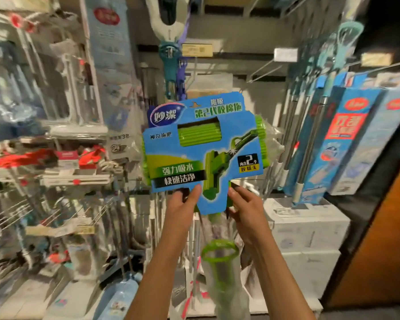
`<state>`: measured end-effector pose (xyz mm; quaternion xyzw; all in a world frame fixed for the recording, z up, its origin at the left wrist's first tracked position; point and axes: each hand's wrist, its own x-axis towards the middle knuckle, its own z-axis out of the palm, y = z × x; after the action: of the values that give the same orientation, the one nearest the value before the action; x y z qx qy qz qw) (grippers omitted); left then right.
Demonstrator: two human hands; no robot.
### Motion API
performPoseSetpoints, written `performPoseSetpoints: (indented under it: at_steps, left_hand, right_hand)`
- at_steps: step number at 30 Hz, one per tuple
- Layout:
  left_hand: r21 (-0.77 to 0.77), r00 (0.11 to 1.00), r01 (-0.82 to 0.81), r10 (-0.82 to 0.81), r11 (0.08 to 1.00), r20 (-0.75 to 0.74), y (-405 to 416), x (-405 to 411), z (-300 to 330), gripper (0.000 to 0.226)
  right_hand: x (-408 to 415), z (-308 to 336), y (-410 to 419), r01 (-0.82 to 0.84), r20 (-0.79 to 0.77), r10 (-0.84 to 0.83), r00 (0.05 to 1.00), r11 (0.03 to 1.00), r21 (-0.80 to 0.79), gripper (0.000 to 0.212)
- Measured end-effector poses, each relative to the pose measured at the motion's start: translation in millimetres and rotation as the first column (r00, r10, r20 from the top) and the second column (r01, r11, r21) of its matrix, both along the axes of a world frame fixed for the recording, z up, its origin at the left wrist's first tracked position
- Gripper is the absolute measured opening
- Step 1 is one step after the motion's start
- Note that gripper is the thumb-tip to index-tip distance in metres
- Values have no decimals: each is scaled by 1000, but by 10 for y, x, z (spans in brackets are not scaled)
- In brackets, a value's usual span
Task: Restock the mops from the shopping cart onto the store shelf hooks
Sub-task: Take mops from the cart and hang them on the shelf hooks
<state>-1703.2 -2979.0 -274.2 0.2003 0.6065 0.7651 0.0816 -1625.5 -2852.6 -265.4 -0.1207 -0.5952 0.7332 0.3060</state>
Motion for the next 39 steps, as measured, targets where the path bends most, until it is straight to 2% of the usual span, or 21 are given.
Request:
performPoseSetpoints:
  at_steps: [4, 6, 8, 12, 16, 20, 27, 32, 39]
  left_hand:
    - [74, 1000, -7, 6, 997, 15, 105, -69, -39, 29]
    - [96, 999, 34, -37, 995, 27, 143, -84, -58, 35]
    - [104, 997, 71, -73, 992, 16, 200, -98, -61, 34]
    - [120, 991, 134, -133, 984, -16, 324, -41, -5, 15]
    - [124, 985, 169, -165, 978, -41, 459, 35, 130, 28]
    - [66, 974, 193, -183, 979, -138, 682, 53, 351, 13]
    - [25, 929, 249, -231, 968, -288, 1197, 107, 625, 18]
    - [44, 937, 194, -171, 980, -304, 1746, 229, 757, 25]
    - [99, 955, 175, -144, 980, -259, 2510, 367, 911, 19]
  right_hand:
    - [104, 11, 27, 7, -14, -7, 1000, 1000, -16, 20]
    - [172, 0, 40, -2, -13, 1, 1000, 999, -34, 24]
    - [223, -8, 27, 43, 11, -43, 999, 999, 28, 19]
    - [225, -20, 78, 200, 23, -207, 978, 964, 177, 14]
    - [300, 95, 149, 279, -6, -282, 959, 947, 156, 10]
    - [373, 282, 334, 312, -45, -309, 950, 940, 138, 14]
    - [501, 588, 906, 325, -142, -306, 941, 937, 131, 12]
    - [619, 735, 1431, 308, -197, -275, 941, 937, 166, 12]
    - [648, 911, 2279, 262, -192, -223, 956, 941, 215, 23]
